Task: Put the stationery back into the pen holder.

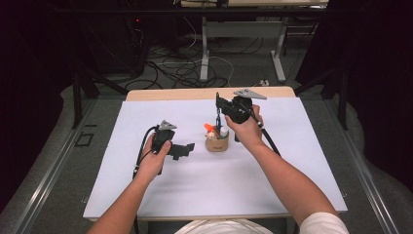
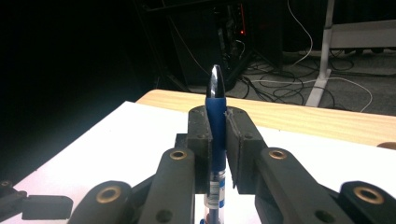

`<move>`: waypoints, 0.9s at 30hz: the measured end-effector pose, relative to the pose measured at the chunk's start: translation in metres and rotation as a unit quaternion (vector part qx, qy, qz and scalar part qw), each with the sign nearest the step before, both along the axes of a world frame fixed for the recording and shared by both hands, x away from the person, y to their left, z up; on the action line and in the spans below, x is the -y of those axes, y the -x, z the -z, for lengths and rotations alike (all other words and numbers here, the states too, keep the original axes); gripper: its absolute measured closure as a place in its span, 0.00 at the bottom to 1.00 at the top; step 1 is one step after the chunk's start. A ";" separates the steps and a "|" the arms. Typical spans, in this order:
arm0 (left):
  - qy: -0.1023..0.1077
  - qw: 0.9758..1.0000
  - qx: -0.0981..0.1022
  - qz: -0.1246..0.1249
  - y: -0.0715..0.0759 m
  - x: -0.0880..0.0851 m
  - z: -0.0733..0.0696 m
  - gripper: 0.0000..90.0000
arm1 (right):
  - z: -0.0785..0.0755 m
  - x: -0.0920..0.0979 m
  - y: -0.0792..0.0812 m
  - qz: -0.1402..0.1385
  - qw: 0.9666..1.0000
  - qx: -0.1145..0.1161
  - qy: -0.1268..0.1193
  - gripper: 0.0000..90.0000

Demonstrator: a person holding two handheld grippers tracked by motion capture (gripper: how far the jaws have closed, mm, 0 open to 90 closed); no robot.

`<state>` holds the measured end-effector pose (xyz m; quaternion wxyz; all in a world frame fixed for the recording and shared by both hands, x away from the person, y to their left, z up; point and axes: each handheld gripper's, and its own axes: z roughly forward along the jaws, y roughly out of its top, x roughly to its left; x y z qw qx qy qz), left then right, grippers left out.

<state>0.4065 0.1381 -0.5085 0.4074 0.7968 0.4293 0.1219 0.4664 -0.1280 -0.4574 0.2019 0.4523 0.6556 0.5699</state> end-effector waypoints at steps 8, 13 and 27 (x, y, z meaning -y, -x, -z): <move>-0.001 1.000 -0.001 0.001 0.000 0.000 0.000 0.00 | 0.007 -0.001 0.001 -0.003 1.000 -0.003 0.000 0.89; -0.001 1.000 -0.001 0.001 0.000 0.000 0.001 0.00 | 0.011 -0.001 0.003 -0.011 1.000 0.003 0.004 0.89; -0.003 1.000 -0.001 0.001 0.000 0.001 0.001 0.00 | 0.021 0.000 0.008 -0.017 1.000 0.009 0.012 0.89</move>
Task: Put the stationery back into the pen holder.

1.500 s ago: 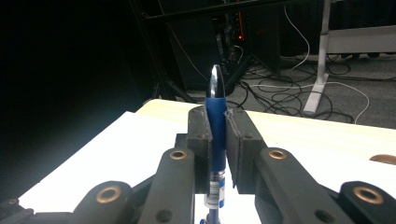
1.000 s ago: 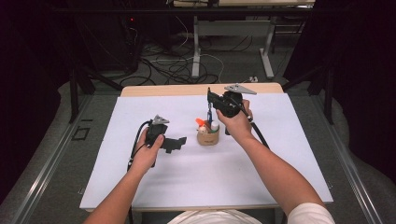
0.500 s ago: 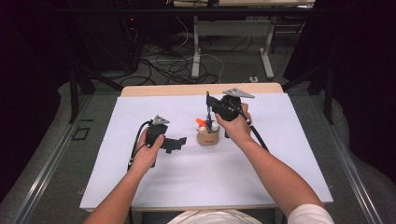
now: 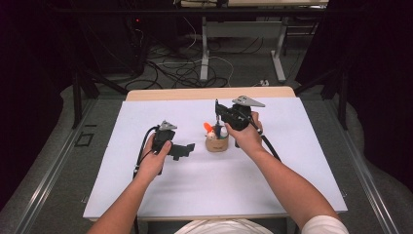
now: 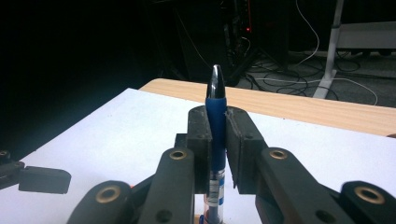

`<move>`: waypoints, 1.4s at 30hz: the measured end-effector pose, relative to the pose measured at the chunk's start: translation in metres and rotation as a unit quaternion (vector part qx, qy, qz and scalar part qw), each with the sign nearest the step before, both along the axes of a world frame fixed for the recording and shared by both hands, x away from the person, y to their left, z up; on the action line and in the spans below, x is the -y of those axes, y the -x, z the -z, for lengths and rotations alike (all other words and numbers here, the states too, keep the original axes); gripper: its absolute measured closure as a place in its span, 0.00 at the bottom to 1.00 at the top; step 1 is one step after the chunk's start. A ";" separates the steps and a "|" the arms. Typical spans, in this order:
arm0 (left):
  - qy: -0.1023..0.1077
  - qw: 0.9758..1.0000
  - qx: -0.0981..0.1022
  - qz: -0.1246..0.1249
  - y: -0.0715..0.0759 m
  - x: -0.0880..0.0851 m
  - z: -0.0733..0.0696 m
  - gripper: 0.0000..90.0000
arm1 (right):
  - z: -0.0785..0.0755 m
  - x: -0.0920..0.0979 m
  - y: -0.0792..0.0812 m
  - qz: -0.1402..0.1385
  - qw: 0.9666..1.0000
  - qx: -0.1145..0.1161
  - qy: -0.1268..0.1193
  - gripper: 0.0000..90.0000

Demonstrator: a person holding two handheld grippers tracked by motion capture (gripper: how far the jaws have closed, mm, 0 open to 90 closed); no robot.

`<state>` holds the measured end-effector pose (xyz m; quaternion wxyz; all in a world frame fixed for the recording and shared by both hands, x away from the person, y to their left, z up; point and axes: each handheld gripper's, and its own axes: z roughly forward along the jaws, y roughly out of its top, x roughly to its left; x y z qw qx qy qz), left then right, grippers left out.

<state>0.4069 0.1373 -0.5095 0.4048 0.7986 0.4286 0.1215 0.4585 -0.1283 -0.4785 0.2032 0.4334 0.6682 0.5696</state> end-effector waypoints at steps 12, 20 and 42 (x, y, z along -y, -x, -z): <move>-0.002 1.000 -0.001 0.000 0.000 0.000 0.000 0.00 | 0.002 0.002 0.007 -0.005 1.000 0.006 -0.001 0.89; -0.001 1.000 -0.001 0.001 0.000 0.001 0.001 0.00 | 0.002 0.005 0.012 -0.009 1.000 0.022 0.014 0.89; -0.004 1.000 -0.004 0.003 -0.001 0.002 0.001 0.00 | 0.006 0.001 0.013 -0.012 0.996 0.062 0.068 0.88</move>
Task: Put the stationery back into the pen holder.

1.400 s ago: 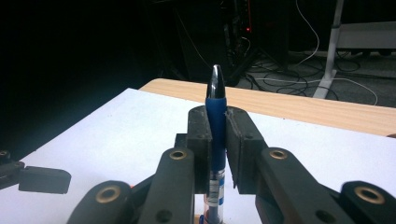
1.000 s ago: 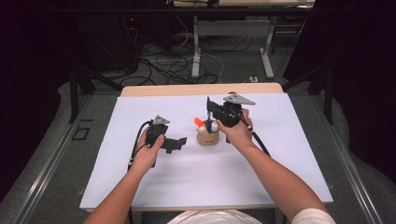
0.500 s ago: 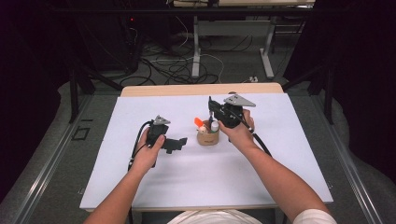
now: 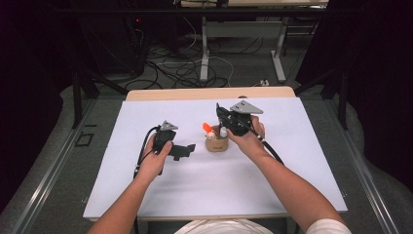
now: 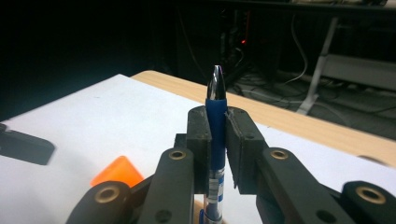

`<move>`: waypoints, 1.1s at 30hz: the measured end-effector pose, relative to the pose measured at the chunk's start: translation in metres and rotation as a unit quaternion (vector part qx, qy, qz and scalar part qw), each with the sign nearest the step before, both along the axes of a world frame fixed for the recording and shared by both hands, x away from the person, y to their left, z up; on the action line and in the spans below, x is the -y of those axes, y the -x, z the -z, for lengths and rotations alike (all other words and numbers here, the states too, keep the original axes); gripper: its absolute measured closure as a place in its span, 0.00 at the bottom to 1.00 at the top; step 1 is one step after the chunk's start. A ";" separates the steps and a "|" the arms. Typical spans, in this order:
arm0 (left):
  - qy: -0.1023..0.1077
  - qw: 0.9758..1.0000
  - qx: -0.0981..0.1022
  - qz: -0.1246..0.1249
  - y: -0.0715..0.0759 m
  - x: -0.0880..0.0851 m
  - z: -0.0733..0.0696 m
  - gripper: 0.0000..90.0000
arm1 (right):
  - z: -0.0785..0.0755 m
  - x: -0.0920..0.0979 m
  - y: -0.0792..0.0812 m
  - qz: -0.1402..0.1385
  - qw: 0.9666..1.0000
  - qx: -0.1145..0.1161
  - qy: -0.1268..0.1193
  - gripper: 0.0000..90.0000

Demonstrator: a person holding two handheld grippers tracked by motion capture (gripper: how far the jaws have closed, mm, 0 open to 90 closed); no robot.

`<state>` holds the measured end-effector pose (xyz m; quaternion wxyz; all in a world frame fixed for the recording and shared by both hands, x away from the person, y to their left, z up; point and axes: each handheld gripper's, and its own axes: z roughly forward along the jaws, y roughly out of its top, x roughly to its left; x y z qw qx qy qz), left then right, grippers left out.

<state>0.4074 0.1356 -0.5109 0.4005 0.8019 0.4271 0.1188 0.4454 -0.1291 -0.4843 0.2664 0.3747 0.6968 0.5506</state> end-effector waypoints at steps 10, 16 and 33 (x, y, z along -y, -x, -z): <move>-0.003 1.000 -0.002 -0.001 0.000 0.001 0.001 0.00 | -0.006 0.003 0.004 -0.018 0.999 -0.019 -0.033 0.69; -0.001 1.000 -0.001 0.000 0.000 0.000 0.000 0.00 | -0.003 0.006 0.000 -0.013 0.999 -0.033 -0.034 0.61; 0.000 1.000 -0.001 -0.004 -0.001 -0.004 0.000 0.00 | -0.004 0.020 -0.002 0.000 0.996 -0.072 -0.057 0.35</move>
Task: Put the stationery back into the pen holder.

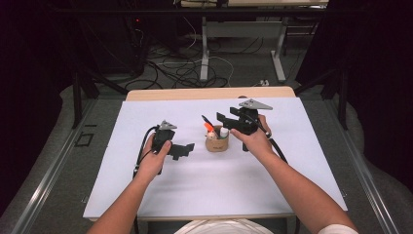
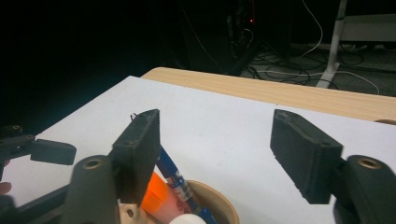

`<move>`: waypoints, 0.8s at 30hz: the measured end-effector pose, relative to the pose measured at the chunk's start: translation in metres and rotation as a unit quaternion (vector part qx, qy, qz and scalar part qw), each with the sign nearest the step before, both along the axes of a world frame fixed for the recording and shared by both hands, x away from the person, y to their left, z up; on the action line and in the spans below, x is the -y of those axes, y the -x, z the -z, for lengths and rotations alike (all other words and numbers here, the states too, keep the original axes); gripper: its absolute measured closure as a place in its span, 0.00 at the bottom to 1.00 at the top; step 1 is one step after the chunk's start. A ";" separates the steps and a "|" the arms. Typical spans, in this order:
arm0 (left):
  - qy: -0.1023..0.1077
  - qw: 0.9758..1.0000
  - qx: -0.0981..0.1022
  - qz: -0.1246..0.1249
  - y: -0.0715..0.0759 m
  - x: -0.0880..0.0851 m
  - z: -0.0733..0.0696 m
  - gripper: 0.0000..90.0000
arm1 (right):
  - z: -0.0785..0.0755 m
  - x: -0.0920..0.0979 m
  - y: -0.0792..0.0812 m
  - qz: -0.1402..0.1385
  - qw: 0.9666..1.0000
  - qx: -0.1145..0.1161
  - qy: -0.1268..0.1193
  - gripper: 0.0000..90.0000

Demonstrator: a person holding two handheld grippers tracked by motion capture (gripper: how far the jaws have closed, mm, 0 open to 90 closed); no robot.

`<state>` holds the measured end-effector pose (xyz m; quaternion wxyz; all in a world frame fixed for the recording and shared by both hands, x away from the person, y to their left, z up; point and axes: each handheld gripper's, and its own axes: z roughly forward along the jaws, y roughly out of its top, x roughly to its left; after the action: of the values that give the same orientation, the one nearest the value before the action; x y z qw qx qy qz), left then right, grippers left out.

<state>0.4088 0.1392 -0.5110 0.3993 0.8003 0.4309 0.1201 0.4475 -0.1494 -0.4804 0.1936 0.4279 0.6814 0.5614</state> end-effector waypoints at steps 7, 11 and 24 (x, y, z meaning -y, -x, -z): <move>0.001 1.000 0.003 -0.005 -0.001 -0.002 0.000 0.00 | -0.001 0.011 0.004 0.010 1.000 0.007 0.006 0.24; 0.003 1.000 0.005 -0.005 -0.001 -0.005 -0.001 0.00 | -0.002 0.019 0.005 0.019 0.999 0.016 0.039 0.17; 0.013 0.999 0.012 -0.031 -0.003 -0.019 -0.007 0.00 | -0.013 0.050 0.018 0.030 0.997 0.023 0.062 0.17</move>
<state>0.4119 0.1578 -0.5044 0.4108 0.7799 0.4521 0.1364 0.4294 -0.1998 -0.4676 0.2520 0.4226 0.6972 0.5213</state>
